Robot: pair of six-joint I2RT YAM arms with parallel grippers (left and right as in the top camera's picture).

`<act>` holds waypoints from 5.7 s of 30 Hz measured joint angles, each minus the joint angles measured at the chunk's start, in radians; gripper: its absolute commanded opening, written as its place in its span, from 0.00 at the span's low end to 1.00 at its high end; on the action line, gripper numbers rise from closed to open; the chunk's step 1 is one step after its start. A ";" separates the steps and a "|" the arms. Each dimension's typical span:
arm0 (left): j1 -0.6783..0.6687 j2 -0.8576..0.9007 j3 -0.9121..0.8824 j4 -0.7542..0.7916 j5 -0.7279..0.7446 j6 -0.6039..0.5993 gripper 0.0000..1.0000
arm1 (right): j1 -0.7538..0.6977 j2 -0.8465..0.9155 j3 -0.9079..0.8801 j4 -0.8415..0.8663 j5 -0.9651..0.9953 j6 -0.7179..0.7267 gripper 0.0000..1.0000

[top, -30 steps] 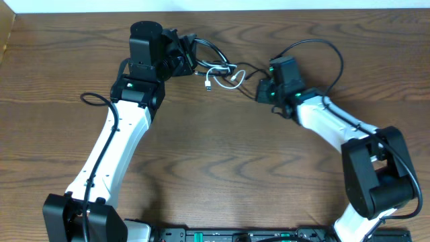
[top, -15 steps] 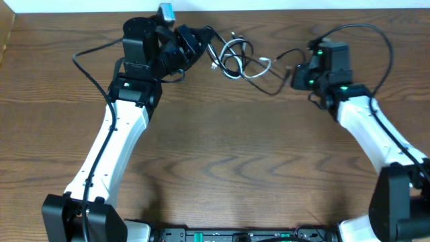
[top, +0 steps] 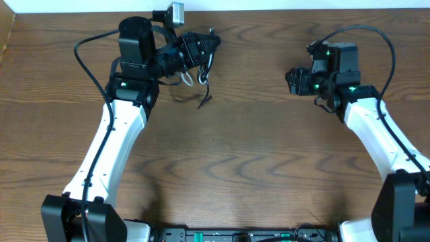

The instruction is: Untangle cables

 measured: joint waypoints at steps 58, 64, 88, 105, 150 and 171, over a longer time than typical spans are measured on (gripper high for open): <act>-0.077 0.072 0.000 -0.074 0.014 0.026 0.07 | 0.296 0.133 0.001 0.525 -0.407 0.960 0.45; -0.080 0.072 0.000 -0.074 0.014 0.025 0.07 | 0.313 0.186 0.001 0.571 -0.407 0.984 0.38; 0.076 0.072 0.000 -0.165 -0.005 0.050 0.07 | 0.158 0.182 0.000 0.453 -0.529 0.660 0.01; 0.088 0.072 0.000 -0.487 -0.163 0.279 0.07 | -0.059 -0.136 0.000 0.370 -0.546 0.528 0.01; -0.100 0.072 -0.002 -0.059 0.227 0.412 0.07 | -0.243 -0.176 0.000 -0.116 -0.107 0.215 0.63; -0.136 0.072 0.000 -0.646 -0.415 0.569 0.30 | -0.186 -0.142 0.000 -0.081 -0.134 0.199 0.65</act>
